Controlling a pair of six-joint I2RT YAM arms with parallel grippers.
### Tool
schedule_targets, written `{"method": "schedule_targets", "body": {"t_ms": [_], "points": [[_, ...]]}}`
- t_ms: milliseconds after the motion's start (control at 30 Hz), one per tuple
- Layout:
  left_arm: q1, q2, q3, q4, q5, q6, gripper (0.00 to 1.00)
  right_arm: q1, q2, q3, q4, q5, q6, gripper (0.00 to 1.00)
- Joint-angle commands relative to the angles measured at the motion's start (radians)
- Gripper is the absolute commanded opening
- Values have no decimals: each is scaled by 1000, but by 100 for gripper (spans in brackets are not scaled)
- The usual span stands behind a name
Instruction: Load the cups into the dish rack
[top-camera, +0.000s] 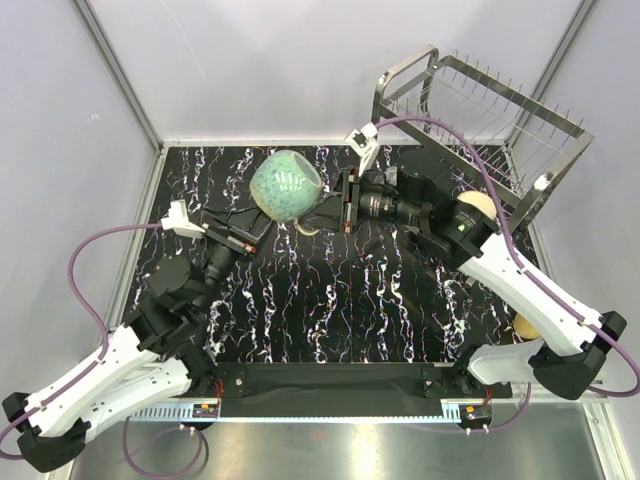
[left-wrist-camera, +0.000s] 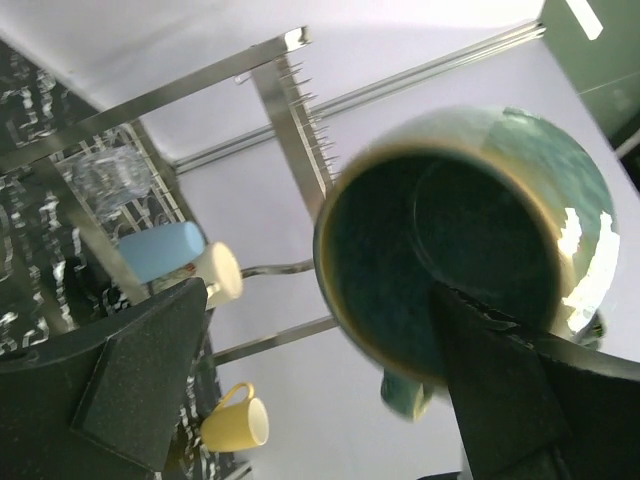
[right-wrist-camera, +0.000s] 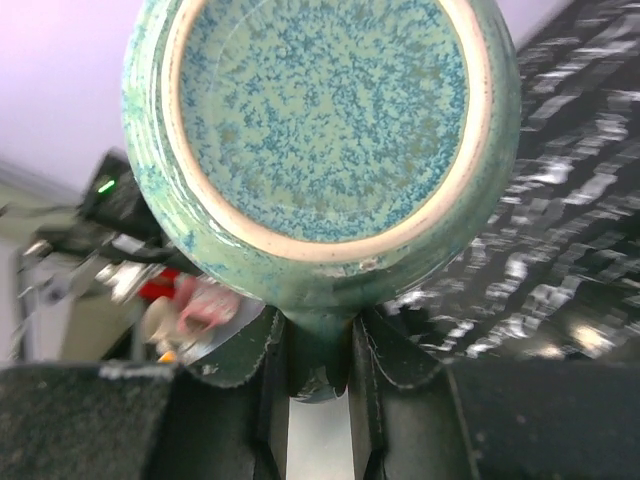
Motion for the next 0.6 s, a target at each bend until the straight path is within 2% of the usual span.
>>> {"method": "schedule_targets", "body": {"t_ms": [0, 67, 100, 167, 267, 333, 500, 567], "points": [[-13, -32, 35, -50, -34, -3, 99, -39, -27, 146, -36, 230, -99, 0], [-13, -43, 31, -102, -34, -1, 99, -56, -24, 207, -157, 327, -204, 0], [-13, -48, 31, -116, -28, 11, 99, -69, -15, 277, -198, 450, -248, 0], [-13, -58, 32, -148, -22, 31, 99, -106, 5, 347, -289, 567, -368, 0], [-13, -67, 31, -174, 3, 52, 99, -212, 65, 504, -370, 651, -495, 0], [-13, -71, 26, -170, 33, 63, 99, -313, 92, 558, -397, 651, -555, 0], [-13, -60, 6, -150, 122, 91, 95, -407, 168, 684, -407, 799, -702, 0], [-13, -58, -12, -138, 153, 103, 85, -448, 215, 753, -423, 874, -738, 0]]}}
